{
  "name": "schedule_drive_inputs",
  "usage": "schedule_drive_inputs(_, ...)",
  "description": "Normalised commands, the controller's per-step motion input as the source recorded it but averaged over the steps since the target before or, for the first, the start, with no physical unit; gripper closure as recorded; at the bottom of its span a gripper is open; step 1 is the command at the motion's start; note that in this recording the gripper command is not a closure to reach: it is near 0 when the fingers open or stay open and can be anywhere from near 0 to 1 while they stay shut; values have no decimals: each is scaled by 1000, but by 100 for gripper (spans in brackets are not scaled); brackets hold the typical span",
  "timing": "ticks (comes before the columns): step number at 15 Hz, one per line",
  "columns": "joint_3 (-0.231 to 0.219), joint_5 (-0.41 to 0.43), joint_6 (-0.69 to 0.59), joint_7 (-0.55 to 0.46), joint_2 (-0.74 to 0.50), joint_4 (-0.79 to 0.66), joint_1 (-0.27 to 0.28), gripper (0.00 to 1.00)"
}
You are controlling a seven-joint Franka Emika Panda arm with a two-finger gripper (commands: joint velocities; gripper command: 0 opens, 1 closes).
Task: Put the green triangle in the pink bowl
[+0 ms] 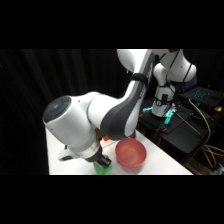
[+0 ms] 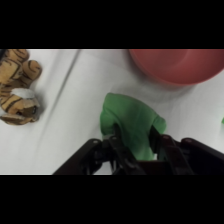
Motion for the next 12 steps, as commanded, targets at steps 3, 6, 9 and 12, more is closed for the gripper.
schedule_drive_inputs(3,-3,-89,232,134,-772,-789,28,100)
schedule_drive_inputs(6,5,-115,320,168,-777,-930,42,100)
schedule_drive_inputs(9,19,-129,363,199,-691,-942,39,100)
schedule_drive_inputs(12,41,-91,294,187,-514,-762,15,100)
